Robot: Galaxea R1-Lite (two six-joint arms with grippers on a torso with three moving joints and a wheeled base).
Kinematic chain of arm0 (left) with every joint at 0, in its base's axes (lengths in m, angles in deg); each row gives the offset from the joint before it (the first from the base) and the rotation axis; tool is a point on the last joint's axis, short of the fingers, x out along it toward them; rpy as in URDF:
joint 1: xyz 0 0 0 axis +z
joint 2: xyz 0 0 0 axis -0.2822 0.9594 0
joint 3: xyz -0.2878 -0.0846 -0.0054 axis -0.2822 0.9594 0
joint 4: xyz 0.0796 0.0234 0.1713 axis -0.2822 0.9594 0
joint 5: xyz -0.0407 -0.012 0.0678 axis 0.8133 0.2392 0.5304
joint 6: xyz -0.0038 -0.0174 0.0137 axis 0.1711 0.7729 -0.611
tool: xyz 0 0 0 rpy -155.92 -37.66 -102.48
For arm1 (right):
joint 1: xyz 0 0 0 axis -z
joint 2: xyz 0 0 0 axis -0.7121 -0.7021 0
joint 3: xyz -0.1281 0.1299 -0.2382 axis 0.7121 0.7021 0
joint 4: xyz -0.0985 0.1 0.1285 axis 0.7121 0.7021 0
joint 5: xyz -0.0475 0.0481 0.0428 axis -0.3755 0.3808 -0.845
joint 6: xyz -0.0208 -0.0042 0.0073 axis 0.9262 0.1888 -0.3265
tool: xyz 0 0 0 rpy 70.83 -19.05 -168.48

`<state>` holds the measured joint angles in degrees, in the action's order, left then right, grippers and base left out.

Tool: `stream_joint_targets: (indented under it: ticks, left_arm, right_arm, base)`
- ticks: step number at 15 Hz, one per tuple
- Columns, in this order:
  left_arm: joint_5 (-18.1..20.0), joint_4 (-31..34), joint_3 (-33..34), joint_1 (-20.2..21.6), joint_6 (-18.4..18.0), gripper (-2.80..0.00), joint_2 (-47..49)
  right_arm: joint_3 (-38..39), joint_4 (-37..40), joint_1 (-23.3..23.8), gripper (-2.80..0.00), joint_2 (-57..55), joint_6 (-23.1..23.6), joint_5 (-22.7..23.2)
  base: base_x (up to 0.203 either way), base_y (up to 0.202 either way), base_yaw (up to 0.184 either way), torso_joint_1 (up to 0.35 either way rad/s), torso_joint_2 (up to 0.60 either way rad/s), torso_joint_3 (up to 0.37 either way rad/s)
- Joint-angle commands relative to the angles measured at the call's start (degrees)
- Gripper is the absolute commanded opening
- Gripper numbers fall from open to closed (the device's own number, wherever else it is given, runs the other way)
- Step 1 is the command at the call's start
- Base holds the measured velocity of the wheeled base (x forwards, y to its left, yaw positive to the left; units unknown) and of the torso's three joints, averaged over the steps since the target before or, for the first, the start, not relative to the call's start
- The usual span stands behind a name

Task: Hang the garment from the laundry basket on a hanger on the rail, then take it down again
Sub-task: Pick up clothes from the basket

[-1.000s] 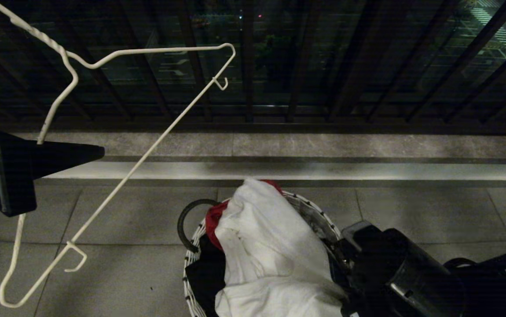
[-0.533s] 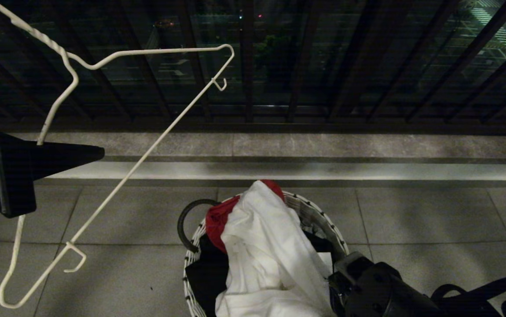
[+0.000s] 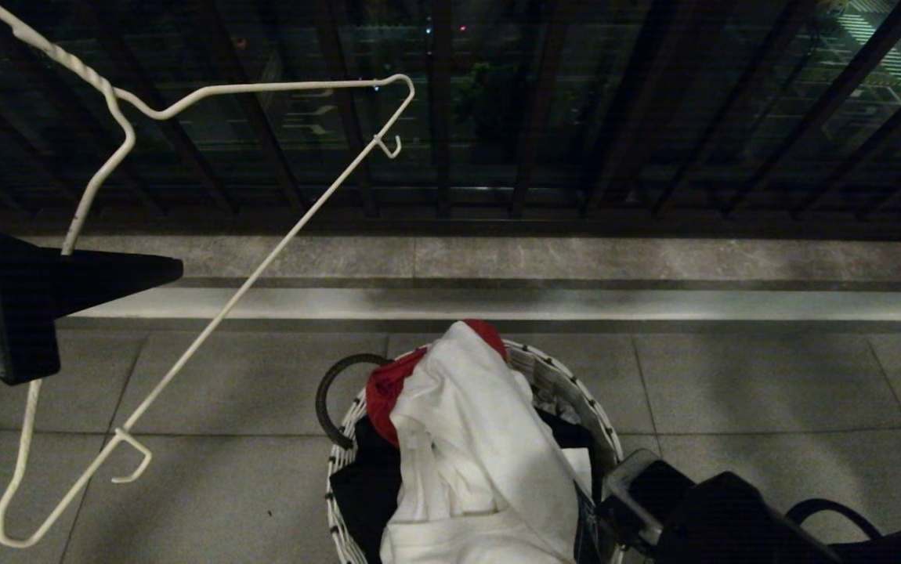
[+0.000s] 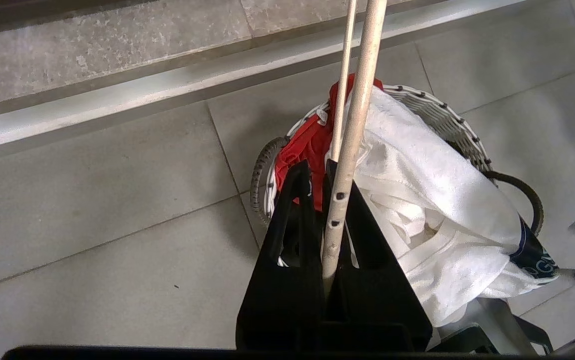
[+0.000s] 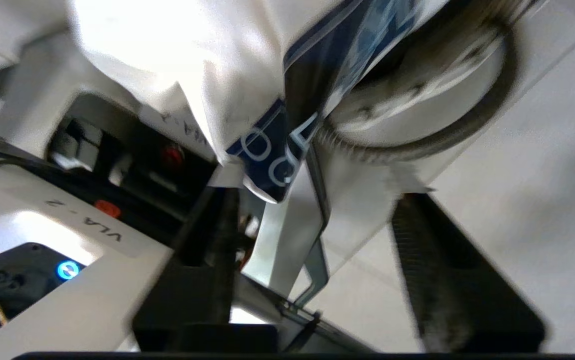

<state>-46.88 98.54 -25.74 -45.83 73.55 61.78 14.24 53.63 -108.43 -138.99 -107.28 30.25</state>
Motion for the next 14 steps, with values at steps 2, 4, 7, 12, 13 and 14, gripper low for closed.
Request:
stream_joint_targets:
  ticks: [2, 4, 7, 12, 13, 14]
  left_arm:
    - [0.0, 0.1, -0.1, 0.0, 0.0, -2.8, -0.2]
    - [0.2, 0.2, -0.8, 0.0, 0.1, -2.8, 0.0]
    - [0.2, 0.2, -1.0, 0.0, 0.2, -2.8, 0.4]
    - [-0.1, -0.1, -1.5, 0.1, 0.8, -2.8, 0.2]
    - [0.0, -0.1, -1.5, 0.1, 0.8, -2.8, 0.1]
    - [-0.1, -0.1, -1.5, 0.1, 0.8, -2.8, 0.0]
  right_arm:
    - [-7.7, 1.3, 2.5, 0.0, 5.4, 3.7, -0.3]
    - [-12.9, 1.2, 4.1, 0.0, 3.5, 6.1, -0.2]
    - [-18.1, -0.2, 4.6, -2.8, -3.0, 7.2, -0.2]
    - [-26.7, -4.3, 5.3, -2.8, -18.0, 9.0, -3.0]
    - [-28.9, -4.7, 5.3, -2.8, -20.4, 9.4, -3.8]
    - [-30.7, -4.8, 5.1, -2.8, -22.7, 9.7, -5.2]
  base:
    - [0.0, 0.0, 0.0, 0.0, 0.0, 0.0]
    - [0.0, 0.0, 0.0, 0.0, 0.0, 0.0]
    - [0.0, 0.0, 0.0, 0.0, 0.0, 0.0]
    - [0.0, 0.0, 0.0, 0.0, 0.0, 0.0]
    - [0.0, 0.0, 0.0, 0.0, 0.0, 0.0]
    - [0.0, 0.0, 0.0, 0.0, 0.0, 0.0]
